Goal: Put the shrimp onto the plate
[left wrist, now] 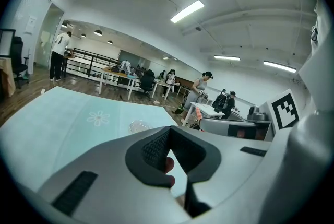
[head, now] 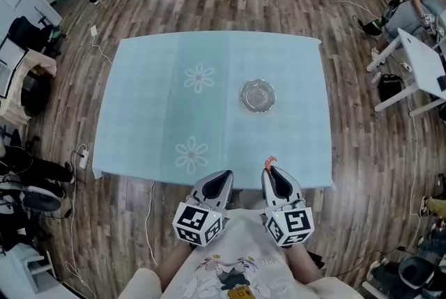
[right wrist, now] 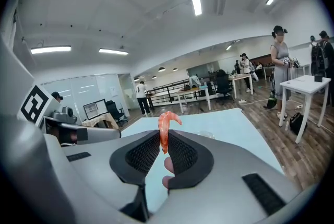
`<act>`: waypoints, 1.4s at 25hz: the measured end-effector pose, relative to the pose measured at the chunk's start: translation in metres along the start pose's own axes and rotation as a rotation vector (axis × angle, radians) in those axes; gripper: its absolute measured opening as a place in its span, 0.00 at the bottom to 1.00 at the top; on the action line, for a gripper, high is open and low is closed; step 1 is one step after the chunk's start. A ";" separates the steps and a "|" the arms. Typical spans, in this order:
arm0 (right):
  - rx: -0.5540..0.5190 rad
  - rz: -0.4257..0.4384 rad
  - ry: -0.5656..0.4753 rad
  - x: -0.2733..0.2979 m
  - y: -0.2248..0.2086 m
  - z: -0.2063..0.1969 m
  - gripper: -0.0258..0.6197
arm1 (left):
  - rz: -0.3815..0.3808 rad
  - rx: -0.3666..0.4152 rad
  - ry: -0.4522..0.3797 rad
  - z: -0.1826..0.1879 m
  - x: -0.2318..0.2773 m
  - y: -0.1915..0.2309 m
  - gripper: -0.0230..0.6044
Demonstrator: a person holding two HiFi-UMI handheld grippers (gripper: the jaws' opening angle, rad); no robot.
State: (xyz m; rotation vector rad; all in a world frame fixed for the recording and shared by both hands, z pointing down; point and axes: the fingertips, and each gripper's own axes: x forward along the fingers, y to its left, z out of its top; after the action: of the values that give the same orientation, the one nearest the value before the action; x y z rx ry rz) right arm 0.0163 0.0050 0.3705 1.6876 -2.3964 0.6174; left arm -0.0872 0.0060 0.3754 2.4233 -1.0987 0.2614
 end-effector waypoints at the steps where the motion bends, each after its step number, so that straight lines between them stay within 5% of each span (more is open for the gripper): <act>1: 0.005 0.003 -0.001 0.006 -0.012 0.004 0.14 | 0.007 0.006 -0.004 0.006 0.011 -0.002 0.05; 13: -0.048 0.110 0.023 0.058 -0.094 0.032 0.14 | 0.087 0.011 0.032 0.019 0.093 -0.012 0.05; 35: -0.107 0.101 0.119 0.122 -0.122 0.019 0.14 | 0.108 -0.067 0.062 0.011 0.157 0.033 0.05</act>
State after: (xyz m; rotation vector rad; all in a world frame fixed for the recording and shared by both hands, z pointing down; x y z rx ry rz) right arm 0.0875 -0.1435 0.4254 1.4543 -2.3964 0.5754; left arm -0.0082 -0.1219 0.4326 2.2857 -1.1929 0.3278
